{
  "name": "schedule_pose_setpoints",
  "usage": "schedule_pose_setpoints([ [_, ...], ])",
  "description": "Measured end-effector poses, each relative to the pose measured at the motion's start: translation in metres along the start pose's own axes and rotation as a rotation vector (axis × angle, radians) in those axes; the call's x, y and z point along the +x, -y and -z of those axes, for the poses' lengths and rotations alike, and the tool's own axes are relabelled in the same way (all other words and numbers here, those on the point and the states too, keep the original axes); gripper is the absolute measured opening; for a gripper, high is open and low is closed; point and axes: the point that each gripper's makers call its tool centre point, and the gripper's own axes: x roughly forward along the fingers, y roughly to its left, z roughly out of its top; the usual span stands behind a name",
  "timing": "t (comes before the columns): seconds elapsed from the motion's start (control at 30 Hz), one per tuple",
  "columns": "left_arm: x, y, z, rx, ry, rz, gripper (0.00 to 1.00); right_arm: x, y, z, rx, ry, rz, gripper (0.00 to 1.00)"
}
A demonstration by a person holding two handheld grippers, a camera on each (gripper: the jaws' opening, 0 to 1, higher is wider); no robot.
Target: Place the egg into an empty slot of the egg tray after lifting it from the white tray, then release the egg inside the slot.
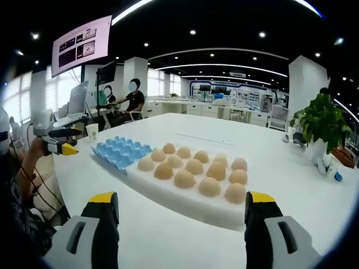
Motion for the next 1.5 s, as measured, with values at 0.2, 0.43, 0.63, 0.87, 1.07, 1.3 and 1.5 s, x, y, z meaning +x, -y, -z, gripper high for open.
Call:
schedule_pose_setpoints([
  [0.2, -0.001, 0.001, -0.002, 0.004, 0.009, 0.003, 0.99, 0.004, -0.003, -0.006, -0.004, 0.012, -0.011, 0.97],
  [0.43, -0.003, 0.001, -0.001, 0.009, 0.008, 0.0, 0.99, 0.009, -0.007, -0.009, -0.013, 0.014, -0.028, 0.97],
  [0.63, -0.004, 0.001, -0.001, 0.011, 0.007, 0.001, 0.99, 0.013, -0.012, -0.011, -0.007, 0.019, -0.035, 0.96],
  [0.87, -0.004, 0.004, -0.001, 0.008, 0.014, 0.012, 0.99, 0.017, -0.015, -0.015, 0.007, 0.037, -0.042, 0.95],
  [1.07, -0.003, 0.007, 0.0, 0.014, 0.015, 0.024, 0.99, 0.02, -0.018, -0.016, 0.018, 0.044, -0.051, 0.95],
  [1.3, -0.003, 0.01, 0.003, 0.018, 0.006, 0.029, 0.99, 0.027, -0.022, -0.025, 0.009, 0.055, -0.065, 0.95],
  [1.5, -0.003, 0.009, 0.0, 0.002, 0.022, 0.032, 0.98, 0.031, -0.023, -0.029, 0.025, 0.07, -0.07, 0.95],
])
